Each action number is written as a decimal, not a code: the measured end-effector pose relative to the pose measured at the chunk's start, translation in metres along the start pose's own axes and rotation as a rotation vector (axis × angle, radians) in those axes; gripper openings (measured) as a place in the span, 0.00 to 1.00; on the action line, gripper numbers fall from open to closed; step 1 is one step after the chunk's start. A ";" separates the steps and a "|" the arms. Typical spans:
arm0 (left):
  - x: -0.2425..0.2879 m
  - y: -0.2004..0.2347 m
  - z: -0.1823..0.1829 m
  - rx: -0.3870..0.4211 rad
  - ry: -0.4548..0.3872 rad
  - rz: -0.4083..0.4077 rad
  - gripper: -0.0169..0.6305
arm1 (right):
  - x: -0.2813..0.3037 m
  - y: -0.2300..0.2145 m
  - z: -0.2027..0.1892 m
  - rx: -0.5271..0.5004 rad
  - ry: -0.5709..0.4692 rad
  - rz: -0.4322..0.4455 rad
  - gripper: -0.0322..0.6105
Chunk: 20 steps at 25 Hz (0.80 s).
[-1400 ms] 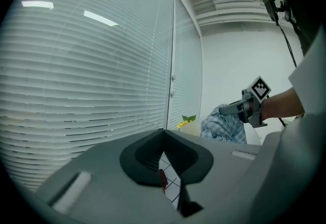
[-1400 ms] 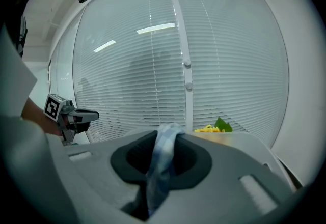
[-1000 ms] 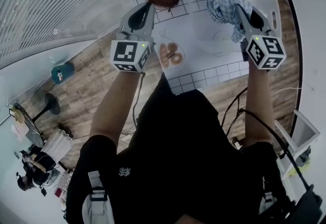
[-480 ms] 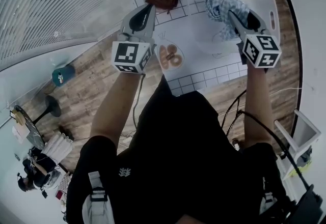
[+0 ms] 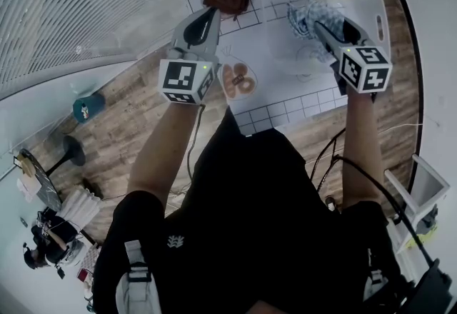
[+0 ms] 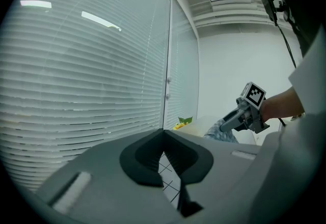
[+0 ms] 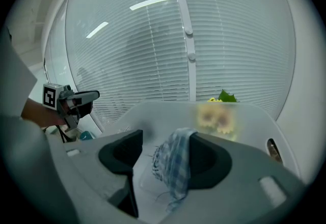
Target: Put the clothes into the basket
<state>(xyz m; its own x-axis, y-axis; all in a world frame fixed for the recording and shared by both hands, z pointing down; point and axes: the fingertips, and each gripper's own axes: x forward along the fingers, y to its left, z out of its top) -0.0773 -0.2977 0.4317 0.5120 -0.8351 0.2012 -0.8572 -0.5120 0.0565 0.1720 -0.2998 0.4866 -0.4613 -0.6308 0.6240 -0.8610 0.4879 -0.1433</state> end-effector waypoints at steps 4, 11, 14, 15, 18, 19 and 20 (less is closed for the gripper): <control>0.002 -0.002 0.003 -0.001 -0.005 0.000 0.04 | -0.002 -0.003 0.003 -0.052 0.015 -0.025 0.46; 0.000 -0.005 0.013 0.007 -0.024 -0.003 0.04 | -0.006 -0.004 -0.001 -0.104 0.060 -0.060 0.46; -0.001 -0.006 0.016 0.012 -0.031 -0.002 0.04 | -0.009 -0.006 -0.004 -0.097 0.076 -0.067 0.45; -0.001 -0.006 0.017 0.013 -0.032 -0.002 0.04 | -0.009 -0.007 -0.005 -0.092 0.079 -0.068 0.46; 0.001 -0.007 0.020 0.013 -0.035 -0.002 0.04 | -0.010 -0.009 -0.006 -0.096 0.094 -0.071 0.46; 0.001 -0.007 0.020 0.013 -0.036 -0.002 0.04 | -0.010 -0.009 -0.006 -0.102 0.102 -0.074 0.46; 0.001 -0.007 0.021 0.012 -0.037 -0.003 0.04 | -0.010 -0.009 -0.007 -0.111 0.111 -0.078 0.46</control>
<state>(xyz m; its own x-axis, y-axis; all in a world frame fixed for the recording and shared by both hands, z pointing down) -0.0692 -0.2994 0.4107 0.5164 -0.8404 0.1646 -0.8551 -0.5165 0.0452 0.1863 -0.2937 0.4867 -0.3624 -0.6019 0.7116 -0.8616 0.5074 -0.0096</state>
